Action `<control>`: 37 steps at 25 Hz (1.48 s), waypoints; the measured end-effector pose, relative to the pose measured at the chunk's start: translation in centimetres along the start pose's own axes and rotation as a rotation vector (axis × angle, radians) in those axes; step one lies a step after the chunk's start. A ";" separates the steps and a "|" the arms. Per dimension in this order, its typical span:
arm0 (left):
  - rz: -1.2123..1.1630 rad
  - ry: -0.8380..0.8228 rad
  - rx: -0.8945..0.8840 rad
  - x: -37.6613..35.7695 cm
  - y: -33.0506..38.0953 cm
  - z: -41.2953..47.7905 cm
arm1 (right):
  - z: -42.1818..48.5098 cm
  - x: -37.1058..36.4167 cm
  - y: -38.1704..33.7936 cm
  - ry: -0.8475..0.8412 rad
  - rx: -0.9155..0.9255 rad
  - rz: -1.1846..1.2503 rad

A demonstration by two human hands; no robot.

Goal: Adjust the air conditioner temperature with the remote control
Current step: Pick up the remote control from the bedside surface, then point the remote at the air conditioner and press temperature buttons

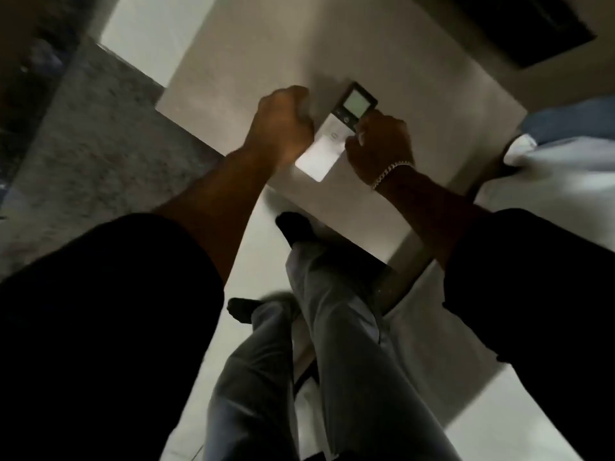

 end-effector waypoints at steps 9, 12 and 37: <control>-0.020 -0.025 0.146 -4.7 0.1 1.9 | 1.4 -3.3 1.8 0.146 -0.366 0.477; -0.246 0.034 0.379 -3.5 -2.1 0.9 | 1.2 -3.4 -0.1 0.059 -0.333 0.479; -0.782 1.175 0.037 59.8 1.9 -52.1 | -29.6 28.5 -66.0 -0.413 0.942 1.078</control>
Point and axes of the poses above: each hand's wrist, its own z-axis towards the middle knuckle, its own x-axis out of the back of the hand, y = z × x, the point moved 7 cm from there along z, towards the middle knuckle, and after that the axes turned 8 degrees about x, right-handed, at the moved point
